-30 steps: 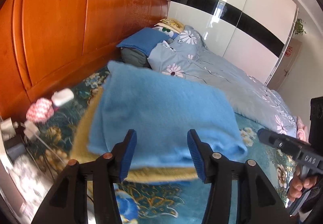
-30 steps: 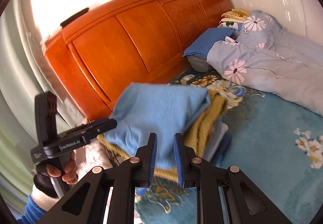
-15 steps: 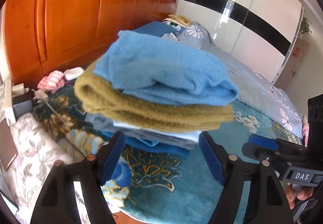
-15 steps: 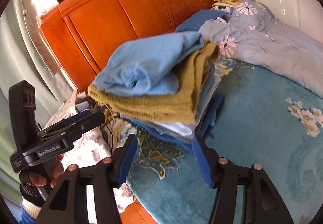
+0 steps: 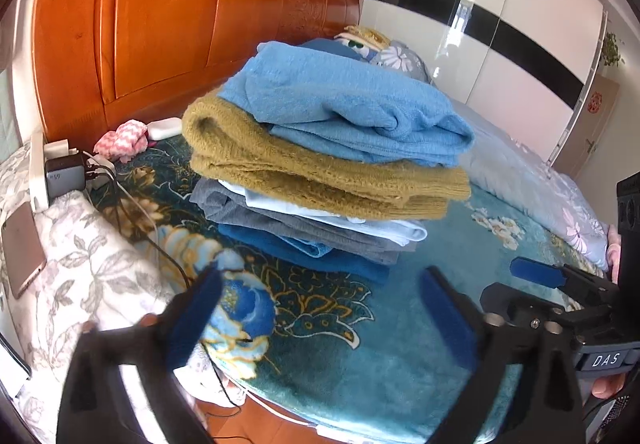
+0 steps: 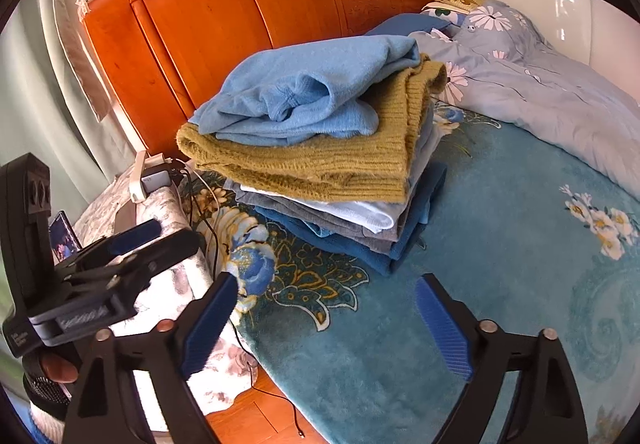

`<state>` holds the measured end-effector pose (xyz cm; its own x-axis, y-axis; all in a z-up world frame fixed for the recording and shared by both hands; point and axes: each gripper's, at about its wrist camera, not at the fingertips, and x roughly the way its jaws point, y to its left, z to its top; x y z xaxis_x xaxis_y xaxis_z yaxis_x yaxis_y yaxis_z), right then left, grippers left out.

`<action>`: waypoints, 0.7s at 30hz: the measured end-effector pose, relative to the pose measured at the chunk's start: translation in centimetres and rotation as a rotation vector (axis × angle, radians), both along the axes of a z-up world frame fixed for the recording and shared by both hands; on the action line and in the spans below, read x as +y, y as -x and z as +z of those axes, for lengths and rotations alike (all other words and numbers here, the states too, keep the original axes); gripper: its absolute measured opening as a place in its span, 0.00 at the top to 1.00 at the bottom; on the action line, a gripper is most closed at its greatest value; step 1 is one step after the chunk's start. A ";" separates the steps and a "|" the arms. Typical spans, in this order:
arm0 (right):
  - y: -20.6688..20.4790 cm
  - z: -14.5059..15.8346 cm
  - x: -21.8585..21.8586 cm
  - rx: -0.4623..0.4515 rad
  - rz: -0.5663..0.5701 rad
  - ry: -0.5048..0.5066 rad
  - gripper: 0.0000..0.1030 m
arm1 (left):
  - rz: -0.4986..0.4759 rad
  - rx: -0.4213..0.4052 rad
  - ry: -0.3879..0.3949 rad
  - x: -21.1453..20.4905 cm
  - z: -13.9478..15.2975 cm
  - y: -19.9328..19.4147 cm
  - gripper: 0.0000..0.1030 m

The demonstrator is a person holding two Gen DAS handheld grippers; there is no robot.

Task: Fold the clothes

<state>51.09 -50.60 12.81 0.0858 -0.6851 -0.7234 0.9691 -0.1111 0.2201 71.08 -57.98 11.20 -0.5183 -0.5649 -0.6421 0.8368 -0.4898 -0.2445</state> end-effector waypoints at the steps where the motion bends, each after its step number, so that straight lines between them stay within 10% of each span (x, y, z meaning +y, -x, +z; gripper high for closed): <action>1: 0.0 -0.1 0.1 0.001 -0.003 0.000 0.04 | 0.000 0.014 -0.003 0.2 -0.1 -0.1 0.01; 21: -0.9 -2.7 2.5 0.021 -0.054 -0.029 0.00 | 0.058 -0.004 0.021 2.8 -2.1 -0.5 0.00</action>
<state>52.00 -48.07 10.07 0.0338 -0.6670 -0.7443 0.9661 -0.1689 0.1953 71.55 -55.23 9.10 -0.4818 -0.6074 -0.6316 0.8648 -0.4457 -0.2310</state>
